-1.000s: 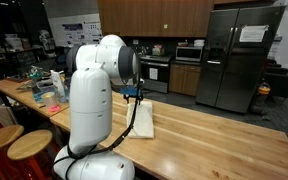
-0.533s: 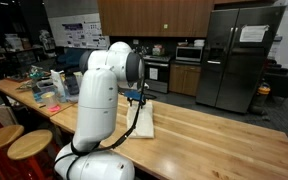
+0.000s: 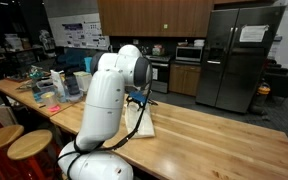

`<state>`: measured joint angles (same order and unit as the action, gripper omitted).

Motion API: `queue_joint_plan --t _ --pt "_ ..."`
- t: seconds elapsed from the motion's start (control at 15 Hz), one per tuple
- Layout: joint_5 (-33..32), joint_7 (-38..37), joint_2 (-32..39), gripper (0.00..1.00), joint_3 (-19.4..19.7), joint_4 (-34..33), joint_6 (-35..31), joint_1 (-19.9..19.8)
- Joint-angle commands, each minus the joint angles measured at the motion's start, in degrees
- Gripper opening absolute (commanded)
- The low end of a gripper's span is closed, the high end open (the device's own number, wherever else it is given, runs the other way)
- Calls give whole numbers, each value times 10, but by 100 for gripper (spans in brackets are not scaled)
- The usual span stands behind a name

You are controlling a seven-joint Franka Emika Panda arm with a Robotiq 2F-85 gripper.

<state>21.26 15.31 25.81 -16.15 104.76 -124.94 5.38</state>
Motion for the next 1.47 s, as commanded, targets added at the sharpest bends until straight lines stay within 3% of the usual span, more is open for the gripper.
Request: queue_joint_plan --t 0.0,0.33,0.47,1.0,1.4 --pt "41 76 -6 100 -21 -20 109 -20" --pt "2 55 -2 100 -6 -62 277 13" --pt "-47 34 -15 100 3 -66 300 40" --pt "-210 -17 -61 100 1 -63 199 116" --pt "-325 -171 -35 100 28 -69 106 155"
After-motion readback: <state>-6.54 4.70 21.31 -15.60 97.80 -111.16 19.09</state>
